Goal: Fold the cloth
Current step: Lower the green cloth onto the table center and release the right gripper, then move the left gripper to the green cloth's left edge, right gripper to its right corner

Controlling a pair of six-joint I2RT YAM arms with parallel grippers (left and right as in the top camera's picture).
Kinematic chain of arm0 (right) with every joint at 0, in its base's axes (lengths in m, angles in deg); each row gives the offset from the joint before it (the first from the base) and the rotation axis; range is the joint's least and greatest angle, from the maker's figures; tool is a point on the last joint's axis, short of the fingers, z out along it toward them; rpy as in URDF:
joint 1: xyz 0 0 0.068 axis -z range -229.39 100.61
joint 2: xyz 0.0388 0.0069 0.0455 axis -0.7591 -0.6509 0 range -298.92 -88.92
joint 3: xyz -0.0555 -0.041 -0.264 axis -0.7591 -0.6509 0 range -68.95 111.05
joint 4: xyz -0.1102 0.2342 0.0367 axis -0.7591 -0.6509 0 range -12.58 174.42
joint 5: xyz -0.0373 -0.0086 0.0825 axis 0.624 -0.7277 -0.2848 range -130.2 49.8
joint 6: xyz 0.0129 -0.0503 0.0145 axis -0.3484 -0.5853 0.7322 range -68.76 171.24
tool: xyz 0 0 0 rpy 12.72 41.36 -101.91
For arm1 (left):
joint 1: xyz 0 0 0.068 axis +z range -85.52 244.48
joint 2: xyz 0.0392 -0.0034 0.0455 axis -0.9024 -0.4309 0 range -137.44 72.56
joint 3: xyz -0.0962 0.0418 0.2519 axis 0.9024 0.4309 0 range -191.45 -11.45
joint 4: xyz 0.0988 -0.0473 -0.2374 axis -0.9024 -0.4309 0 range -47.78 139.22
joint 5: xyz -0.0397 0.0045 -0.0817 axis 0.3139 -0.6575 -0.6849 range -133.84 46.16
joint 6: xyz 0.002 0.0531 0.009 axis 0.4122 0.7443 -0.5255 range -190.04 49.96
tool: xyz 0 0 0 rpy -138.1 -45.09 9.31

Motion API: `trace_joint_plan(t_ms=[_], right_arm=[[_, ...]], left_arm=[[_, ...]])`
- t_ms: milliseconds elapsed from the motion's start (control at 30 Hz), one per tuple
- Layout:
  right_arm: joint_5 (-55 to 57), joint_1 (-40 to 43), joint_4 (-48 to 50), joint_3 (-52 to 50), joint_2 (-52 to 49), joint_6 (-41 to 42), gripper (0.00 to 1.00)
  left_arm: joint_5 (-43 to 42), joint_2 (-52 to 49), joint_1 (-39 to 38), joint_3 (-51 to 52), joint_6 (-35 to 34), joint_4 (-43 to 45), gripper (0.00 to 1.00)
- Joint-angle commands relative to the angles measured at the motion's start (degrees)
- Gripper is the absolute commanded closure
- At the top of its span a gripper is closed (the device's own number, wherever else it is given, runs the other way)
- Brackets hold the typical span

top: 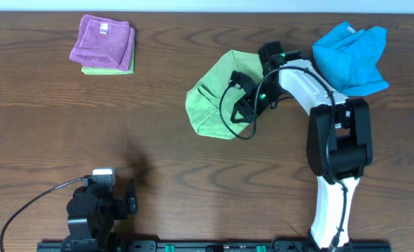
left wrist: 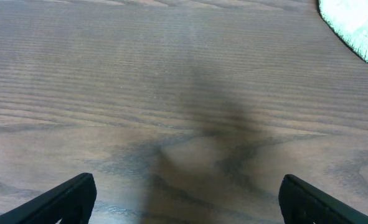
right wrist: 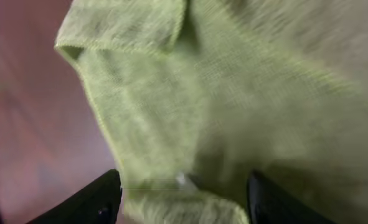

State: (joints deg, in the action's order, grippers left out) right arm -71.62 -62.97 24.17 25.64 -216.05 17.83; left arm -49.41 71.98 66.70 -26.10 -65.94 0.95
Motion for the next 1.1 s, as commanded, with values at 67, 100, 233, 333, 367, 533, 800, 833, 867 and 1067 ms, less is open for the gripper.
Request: trace_joint_plan(t_ms=[67, 100, 233, 333, 367, 533, 800, 833, 867, 1067], right_arm=[[-2.45, -2.99, -4.72, 0.04, 0.59, -0.55, 0.35], [-2.4, -3.48, -6.14, 0.04, 0.85, -0.57, 0.35], [-1.18, -4.87, -8.92, 0.04, 1.53, 1.05, 0.39], [-2.05, -4.98, -6.71, 0.33, 2.47, 9.49, 0.33], [-1.97, -4.9, -5.7, 0.76, 3.3, 14.01, 0.26], [0.04, -4.59, -5.79, 2.08, 12.92, 25.2, 0.24], [9.07, -3.48, -6.82, 1.97, 29.75, 30.71, 0.23], [10.45, -2.95, -6.75, 1.95, 32.28, 31.85, 0.23], [10.97, -2.49, -6.69, 1.92, 34.14, 32.48, 0.23], [11.08, 1.36, -9.53, 1.92, 41.83, 32.04, 0.2]], left_arm=[[0.17, 0.37, 0.28, 0.76, -0.04, -3.08, 0.05], [0.17, 0.37, 0.28, 0.76, -0.04, -3.08, 0.05], [0.17, 0.37, 0.28, 0.76, -0.04, -3.08, 0.05], [0.17, 0.37, 0.28, 0.76, -0.04, -3.08, 0.05], [0.17, 0.37, 0.28, 0.76, -0.04, -3.08, 0.05], [0.17, 0.37, 0.28, 0.76, -0.04, -3.08, 0.05], [0.17, 0.37, 0.28, 0.76, -0.04, -3.08, 0.05], [0.17, 0.37, 0.28, 0.76, -0.04, -3.08, 0.05], [0.17, 0.37, 0.28, 0.76, -0.04, -3.08, 0.05], [0.37, 0.37, 0.28, 0.76, 0.15, -2.91, 0.05]])
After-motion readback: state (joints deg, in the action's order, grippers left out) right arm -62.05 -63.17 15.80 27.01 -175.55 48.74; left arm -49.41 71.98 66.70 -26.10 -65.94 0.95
